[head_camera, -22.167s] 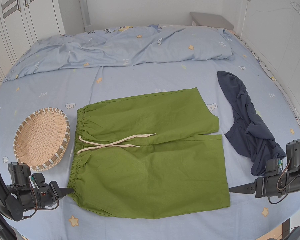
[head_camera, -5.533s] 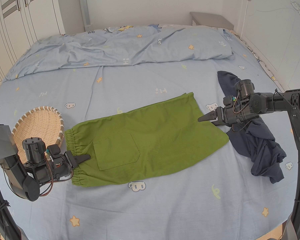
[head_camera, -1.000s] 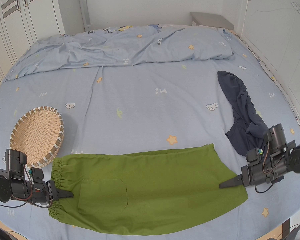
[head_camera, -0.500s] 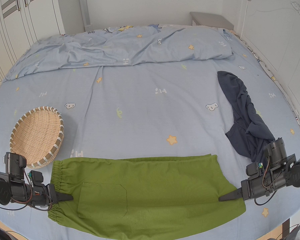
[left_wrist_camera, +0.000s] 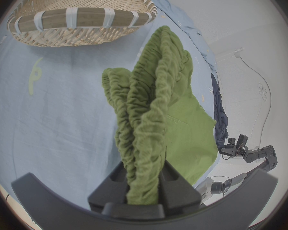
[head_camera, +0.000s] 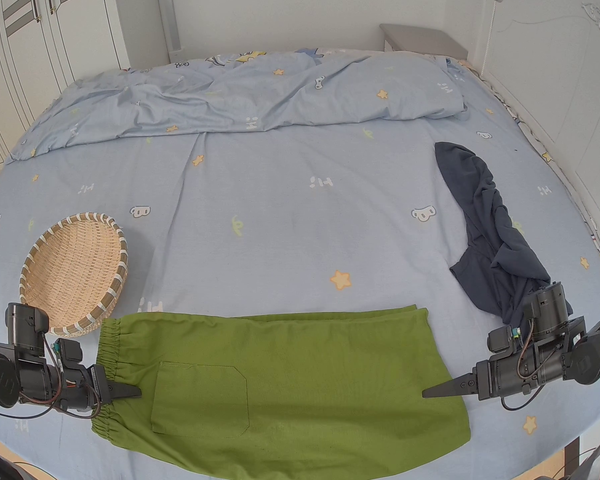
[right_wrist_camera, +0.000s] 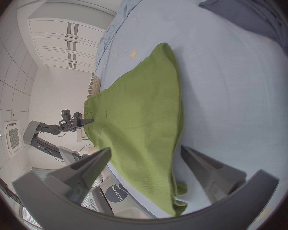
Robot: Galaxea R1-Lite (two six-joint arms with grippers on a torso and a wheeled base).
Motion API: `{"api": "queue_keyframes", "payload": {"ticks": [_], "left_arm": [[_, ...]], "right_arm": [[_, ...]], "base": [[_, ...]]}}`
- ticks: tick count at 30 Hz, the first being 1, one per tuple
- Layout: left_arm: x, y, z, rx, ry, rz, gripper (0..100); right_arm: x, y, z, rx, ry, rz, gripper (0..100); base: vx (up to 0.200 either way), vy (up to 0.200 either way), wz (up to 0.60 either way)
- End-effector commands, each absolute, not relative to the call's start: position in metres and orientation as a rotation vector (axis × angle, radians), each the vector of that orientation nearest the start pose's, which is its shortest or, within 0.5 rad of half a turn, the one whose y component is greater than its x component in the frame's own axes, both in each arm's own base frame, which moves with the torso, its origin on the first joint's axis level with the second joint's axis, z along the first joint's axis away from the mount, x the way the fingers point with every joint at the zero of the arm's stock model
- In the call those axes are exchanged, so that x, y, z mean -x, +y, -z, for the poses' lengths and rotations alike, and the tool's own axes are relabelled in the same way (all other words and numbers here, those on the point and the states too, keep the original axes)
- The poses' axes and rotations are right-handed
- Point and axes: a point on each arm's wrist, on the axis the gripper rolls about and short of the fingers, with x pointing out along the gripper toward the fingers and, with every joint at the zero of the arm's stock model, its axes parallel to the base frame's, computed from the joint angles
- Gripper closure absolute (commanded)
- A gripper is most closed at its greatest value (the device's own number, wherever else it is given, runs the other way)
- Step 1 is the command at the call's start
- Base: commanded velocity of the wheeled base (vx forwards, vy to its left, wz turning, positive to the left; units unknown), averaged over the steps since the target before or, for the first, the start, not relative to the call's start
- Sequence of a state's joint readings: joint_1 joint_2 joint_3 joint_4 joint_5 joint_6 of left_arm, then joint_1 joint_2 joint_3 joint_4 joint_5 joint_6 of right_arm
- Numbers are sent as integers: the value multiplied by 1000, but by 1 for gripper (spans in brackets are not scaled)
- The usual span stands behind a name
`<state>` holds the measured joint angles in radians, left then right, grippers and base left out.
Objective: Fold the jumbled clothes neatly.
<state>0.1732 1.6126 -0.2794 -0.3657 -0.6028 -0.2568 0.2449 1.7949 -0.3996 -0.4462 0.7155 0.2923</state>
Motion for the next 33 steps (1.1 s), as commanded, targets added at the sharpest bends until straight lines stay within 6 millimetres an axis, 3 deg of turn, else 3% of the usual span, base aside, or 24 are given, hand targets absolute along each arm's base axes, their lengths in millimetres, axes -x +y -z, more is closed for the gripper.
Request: {"api": "queue_keyframes", "payload": {"ticks": [1, 3, 8, 14, 16, 18, 20, 33], "left_arm": [[-183, 24, -66, 607, 947, 262, 100], [-183, 24, -67, 605, 944, 261, 100], [-180, 22, -78, 582, 895, 267, 100], [-168, 19, -126, 553, 822, 276, 100], [-164, 20, -143, 564, 847, 266, 100], [-161, 20, -150, 565, 857, 262, 100], [-156, 20, -171, 555, 849, 245, 100], [-146, 37, -198, 471, 885, 160, 100]], "right_arm": [[-223, 59, -55, -503, 1064, -702, 0], [-226, 52, -59, -516, 1033, -685, 0], [-227, 29, -109, -522, 779, -650, 0], [-220, 27, -183, -569, 536, -679, 0], [-220, 28, -196, -576, 503, -690, 0], [-220, 29, -200, -578, 497, -691, 0], [-219, 29, -205, -581, 499, -695, 0], [-218, 25, -205, -586, 494, -674, 0]], "base": [[0, 0, 0], [0, 0, 0], [0, 0, 0], [0, 0, 0], [0, 0, 0], [0, 0, 0], [0, 0, 0], [0, 0, 0]]}}
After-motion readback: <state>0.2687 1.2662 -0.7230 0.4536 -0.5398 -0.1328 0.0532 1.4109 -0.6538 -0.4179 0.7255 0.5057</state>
